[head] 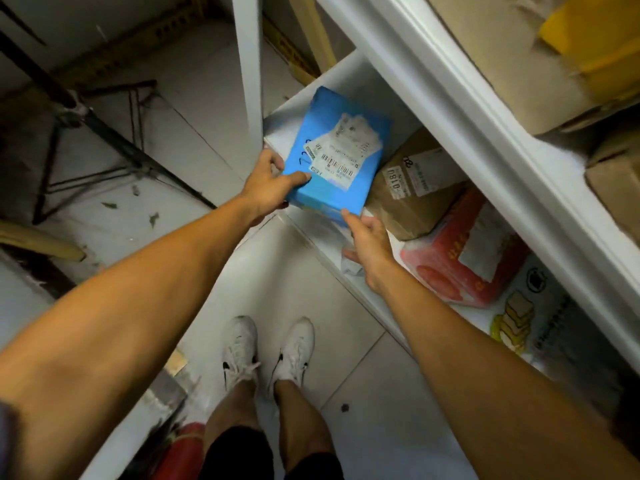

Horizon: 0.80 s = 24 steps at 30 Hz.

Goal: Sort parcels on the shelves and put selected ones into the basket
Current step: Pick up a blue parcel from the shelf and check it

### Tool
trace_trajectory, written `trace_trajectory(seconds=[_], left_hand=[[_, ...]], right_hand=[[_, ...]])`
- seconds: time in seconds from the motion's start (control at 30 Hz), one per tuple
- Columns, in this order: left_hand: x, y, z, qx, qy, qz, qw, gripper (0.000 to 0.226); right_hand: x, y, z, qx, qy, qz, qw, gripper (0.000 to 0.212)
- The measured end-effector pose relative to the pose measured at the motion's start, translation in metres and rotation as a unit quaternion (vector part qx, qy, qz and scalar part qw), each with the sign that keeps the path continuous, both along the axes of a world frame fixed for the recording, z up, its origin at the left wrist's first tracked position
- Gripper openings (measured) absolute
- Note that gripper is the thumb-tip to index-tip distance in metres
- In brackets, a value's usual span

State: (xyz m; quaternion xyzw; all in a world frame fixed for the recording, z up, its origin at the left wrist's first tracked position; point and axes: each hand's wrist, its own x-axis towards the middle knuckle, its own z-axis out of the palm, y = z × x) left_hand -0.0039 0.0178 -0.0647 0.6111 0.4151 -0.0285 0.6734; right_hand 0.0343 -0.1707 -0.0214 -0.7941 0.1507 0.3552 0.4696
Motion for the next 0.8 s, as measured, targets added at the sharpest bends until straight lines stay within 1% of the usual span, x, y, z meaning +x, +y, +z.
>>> trace_trajectory(seconds=[0.07, 0.13, 0.2, 0.27, 0.3, 0.4, 0.43, 0.53, 0.6, 0.63, 0.67, 0.7, 0.73, 0.77, 0.8], left_hand=[[-0.026, -0.002, 0.011, -0.062, 0.008, -0.016, 0.998, 0.049], [-0.056, -0.009, 0.024, -0.116, 0.024, -0.012, 0.993, 0.066], [-0.091, -0.023, 0.043, -0.130, 0.033, -0.017, 0.991, 0.074], [-0.127, -0.041, 0.067, -0.142, 0.034, -0.019, 0.989, 0.073], [-0.145, -0.052, 0.081, -0.146, 0.033, -0.017, 0.989, 0.072], [-0.190, -0.089, 0.125, -0.168, 0.025, 0.013, 0.985, 0.073], [-0.204, -0.104, 0.139, -0.168, 0.019, 0.022, 0.985, 0.076], [-0.243, -0.150, 0.172, -0.141, 0.001, 0.026, 0.990, 0.098], [-0.264, -0.183, 0.195, -0.082, 0.003, 0.014, 0.997, 0.117], [-0.273, -0.201, 0.207, -0.021, 0.009, -0.001, 1.000, 0.120], [-0.278, -0.215, 0.216, 0.058, 0.014, -0.021, 0.998, 0.118], [-0.285, -0.236, 0.232, 0.154, 0.000, -0.051, 0.987, 0.111], [-0.293, -0.258, 0.248, 0.254, -0.035, -0.080, 0.963, 0.103], [-0.298, -0.278, 0.261, 0.334, -0.077, -0.108, 0.933, 0.096], [-0.303, -0.299, 0.280, 0.401, -0.118, -0.143, 0.897, 0.091]], right_hand=[[-0.012, -0.013, 0.001, -0.010, 0.013, -0.005, 1.000, 0.027], [-0.025, -0.030, 0.006, -0.016, 0.029, 0.014, 0.999, 0.028], [-0.042, -0.044, 0.020, -0.018, 0.053, 0.043, 0.998, 0.035], [-0.060, -0.060, 0.038, -0.022, 0.085, 0.061, 0.994, 0.046], [-0.068, -0.068, 0.049, -0.020, 0.099, 0.072, 0.992, 0.048], [-0.088, -0.094, 0.090, -0.002, 0.111, 0.104, 0.988, 0.043], [-0.096, -0.103, 0.103, 0.014, 0.116, 0.113, 0.987, 0.045], [-0.125, -0.132, 0.141, 0.082, 0.120, 0.105, 0.984, 0.067], [-0.152, -0.155, 0.164, 0.113, 0.081, 0.084, 0.987, 0.071], [-0.166, -0.166, 0.180, 0.111, 0.046, 0.087, 0.989, 0.077], [-0.178, -0.171, 0.192, 0.101, 0.020, 0.089, 0.991, 0.088], [-0.195, -0.180, 0.210, 0.104, 0.012, 0.085, 0.991, 0.101], [-0.211, -0.192, 0.227, 0.139, 0.012, 0.068, 0.988, 0.107], [-0.222, -0.199, 0.237, 0.190, 0.042, 0.023, 0.981, 0.103], [-0.231, -0.208, 0.251, 0.252, 0.095, -0.048, 0.962, 0.089]])
